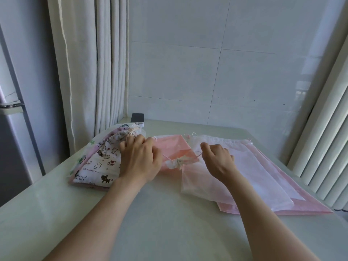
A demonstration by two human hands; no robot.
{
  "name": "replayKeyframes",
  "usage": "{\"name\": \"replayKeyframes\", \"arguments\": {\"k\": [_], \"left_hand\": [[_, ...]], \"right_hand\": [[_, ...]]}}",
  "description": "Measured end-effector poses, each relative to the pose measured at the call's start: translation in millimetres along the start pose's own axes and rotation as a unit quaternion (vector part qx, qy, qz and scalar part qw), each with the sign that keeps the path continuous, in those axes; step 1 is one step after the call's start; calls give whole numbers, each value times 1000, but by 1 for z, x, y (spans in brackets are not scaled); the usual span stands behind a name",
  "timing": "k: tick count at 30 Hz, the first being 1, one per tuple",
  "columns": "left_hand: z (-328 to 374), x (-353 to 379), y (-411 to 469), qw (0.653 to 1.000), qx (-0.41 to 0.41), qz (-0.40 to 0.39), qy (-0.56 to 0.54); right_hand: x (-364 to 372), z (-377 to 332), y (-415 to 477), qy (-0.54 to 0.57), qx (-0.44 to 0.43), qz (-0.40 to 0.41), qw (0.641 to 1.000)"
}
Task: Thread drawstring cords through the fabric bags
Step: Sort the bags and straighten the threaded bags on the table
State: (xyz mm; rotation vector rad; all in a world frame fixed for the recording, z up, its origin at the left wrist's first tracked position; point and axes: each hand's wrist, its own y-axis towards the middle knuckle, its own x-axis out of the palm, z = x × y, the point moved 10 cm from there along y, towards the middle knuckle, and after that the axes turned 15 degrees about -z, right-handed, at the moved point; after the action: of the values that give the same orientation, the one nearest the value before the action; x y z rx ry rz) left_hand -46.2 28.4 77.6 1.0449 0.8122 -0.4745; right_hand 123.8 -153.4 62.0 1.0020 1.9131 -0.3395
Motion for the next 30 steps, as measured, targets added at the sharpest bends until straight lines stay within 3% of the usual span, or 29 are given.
{"name": "replayKeyframes", "arguments": {"k": [4,9,14,18,24,27,29,30], "left_hand": [[2,0,1,999,40,15,-10],[3,11,5,997,52,1,50],[14,1,3,995,37,2,97],[13,-3,-2,998,8,3,-54],[26,19,-3,968,65,-38,-241],[34,35,-6,955,74,-102,-270],[42,42,-9,948,91,-146,-269],[44,47,-10,945,97,-169,-264]], "right_hand": [[11,-6,0,-54,-26,-42,997],[11,-5,-3,-214,5,-27,977],[5,-2,-6,-146,47,-18,988],[-5,-7,-10,-190,94,12,977],[-11,-15,-19,-246,134,30,960],[-22,-17,-26,-147,128,45,980],[-5,-11,-24,33,135,-48,989],[11,-9,-27,108,157,-120,974]]}}
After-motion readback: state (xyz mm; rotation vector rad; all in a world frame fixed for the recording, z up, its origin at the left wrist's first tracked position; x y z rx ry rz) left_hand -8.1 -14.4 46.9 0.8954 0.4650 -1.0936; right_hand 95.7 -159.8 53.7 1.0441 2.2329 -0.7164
